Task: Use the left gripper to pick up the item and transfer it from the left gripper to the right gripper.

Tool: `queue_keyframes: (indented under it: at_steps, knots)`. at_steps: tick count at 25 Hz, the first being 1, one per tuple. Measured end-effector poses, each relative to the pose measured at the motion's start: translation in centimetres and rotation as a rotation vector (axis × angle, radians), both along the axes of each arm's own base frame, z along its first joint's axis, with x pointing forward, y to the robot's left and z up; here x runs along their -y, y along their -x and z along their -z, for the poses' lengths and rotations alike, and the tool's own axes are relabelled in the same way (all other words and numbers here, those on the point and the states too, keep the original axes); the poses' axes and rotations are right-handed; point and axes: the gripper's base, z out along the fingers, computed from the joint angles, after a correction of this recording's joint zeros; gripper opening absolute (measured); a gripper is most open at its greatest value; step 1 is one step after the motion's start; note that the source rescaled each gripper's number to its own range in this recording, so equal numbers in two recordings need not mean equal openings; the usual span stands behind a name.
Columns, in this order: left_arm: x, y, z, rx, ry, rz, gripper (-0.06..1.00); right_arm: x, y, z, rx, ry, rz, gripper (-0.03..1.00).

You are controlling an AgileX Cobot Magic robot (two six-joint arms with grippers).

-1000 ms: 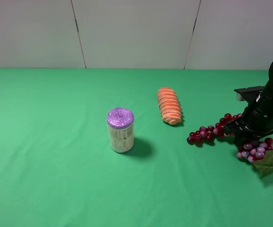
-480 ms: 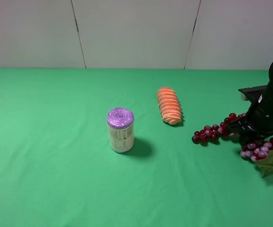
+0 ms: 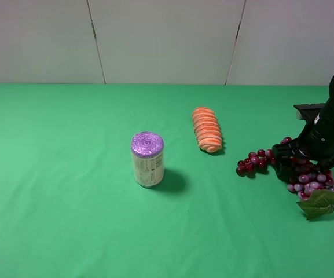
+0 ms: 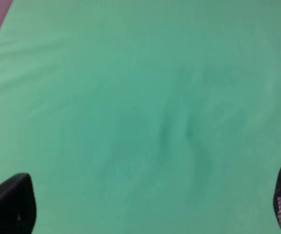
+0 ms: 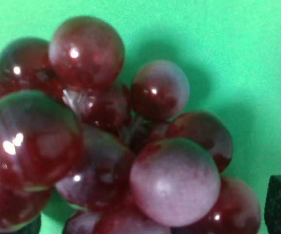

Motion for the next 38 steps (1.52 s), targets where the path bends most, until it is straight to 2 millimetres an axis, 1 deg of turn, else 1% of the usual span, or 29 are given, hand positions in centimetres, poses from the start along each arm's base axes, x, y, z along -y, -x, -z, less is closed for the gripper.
queue_keyframes:
  at_steps: [3, 6, 9, 12, 16, 22, 27, 32, 35, 38]
  knots:
    - [0.0, 0.0, 0.0, 0.000, 0.000, 0.000, 0.97, 0.0, -0.2, -0.3, -0.014, 0.003, 0.005, 1.00]
    - [0.0, 0.0, 0.0, 0.000, 0.000, 0.000, 0.97, 0.1, -1.0, -1.6, -0.030, 0.010, 0.012, 1.00]
    - [0.0, 0.0, 0.0, 0.000, 0.000, 0.000, 0.97, 0.1, -1.8, -3.9, -0.023, 0.015, 0.021, 1.00]
    - [0.0, 0.0, 0.0, 0.000, 0.000, 0.000, 0.97, 0.1, -2.1, -6.8, 0.024, 0.017, 0.028, 1.00]
    - [0.0, 0.0, 0.0, 0.000, 0.000, 0.000, 0.97, 0.2, -1.1, -10.0, 0.087, 0.017, 0.034, 1.00]
    - [0.0, 0.0, 0.0, 0.000, 0.000, 0.000, 0.97, 0.3, 2.0, -14.6, 0.146, 0.020, 0.044, 1.00]
    - [0.0, 0.0, 0.0, 0.000, 0.000, 0.000, 0.97, 0.4, 5.6, -18.4, 0.214, 0.019, 0.040, 1.00]
    - [0.0, 0.0, 0.0, 0.000, 0.000, 0.000, 0.97, 0.4, 9.3, -21.8, 0.336, 0.002, 0.023, 1.00]
    - [0.0, 0.0, 0.0, 0.000, 0.000, 0.000, 0.97, 0.2, 11.9, -23.0, 0.408, -0.019, -0.003, 1.00]
    - [0.0, 0.0, 0.0, 0.000, 0.000, 0.000, 0.97, 0.1, 14.6, -23.5, 0.474, -0.032, -0.025, 1.00]
